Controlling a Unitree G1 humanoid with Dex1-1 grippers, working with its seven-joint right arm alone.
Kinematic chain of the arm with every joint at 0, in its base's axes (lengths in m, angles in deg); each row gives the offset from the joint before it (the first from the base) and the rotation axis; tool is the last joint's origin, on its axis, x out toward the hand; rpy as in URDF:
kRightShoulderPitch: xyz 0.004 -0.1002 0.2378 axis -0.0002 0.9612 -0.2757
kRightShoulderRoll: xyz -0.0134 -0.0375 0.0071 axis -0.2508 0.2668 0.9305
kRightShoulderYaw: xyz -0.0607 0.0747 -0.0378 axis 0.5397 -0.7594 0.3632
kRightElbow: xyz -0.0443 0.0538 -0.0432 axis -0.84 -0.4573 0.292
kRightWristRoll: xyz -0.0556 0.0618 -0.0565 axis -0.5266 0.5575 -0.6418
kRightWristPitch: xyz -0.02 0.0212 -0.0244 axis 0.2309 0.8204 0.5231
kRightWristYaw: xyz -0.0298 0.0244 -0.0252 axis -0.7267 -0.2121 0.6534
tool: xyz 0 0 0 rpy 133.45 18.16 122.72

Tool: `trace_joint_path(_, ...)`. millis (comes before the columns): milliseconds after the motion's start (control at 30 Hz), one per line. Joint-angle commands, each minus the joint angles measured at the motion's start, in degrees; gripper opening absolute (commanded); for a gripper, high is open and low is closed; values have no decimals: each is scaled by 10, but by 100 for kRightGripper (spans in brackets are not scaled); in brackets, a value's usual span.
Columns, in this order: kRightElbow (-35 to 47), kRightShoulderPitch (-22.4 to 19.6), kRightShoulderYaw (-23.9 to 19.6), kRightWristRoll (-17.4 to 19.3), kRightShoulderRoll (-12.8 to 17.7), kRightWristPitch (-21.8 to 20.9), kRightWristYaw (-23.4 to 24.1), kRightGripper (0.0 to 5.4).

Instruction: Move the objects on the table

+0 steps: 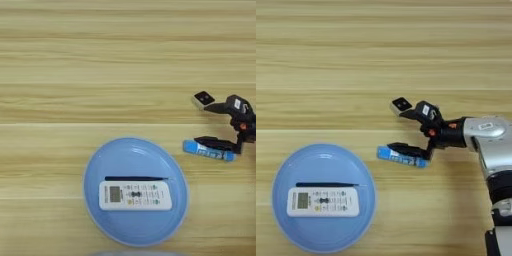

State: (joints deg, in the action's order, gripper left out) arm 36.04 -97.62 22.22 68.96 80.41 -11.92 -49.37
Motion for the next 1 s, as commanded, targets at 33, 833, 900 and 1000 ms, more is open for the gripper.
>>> trace_joint_path(33,18,-46,-10,0,17,-10,24,538)
trace_joint_path(833,11,-65,-30,25,22,18,-6,538)
trace_joint_path(900,23,-61,-33,36,26,24,-21,538)
trace_joint_path(1000,49,-38,-33,48,34,20,-53,538)
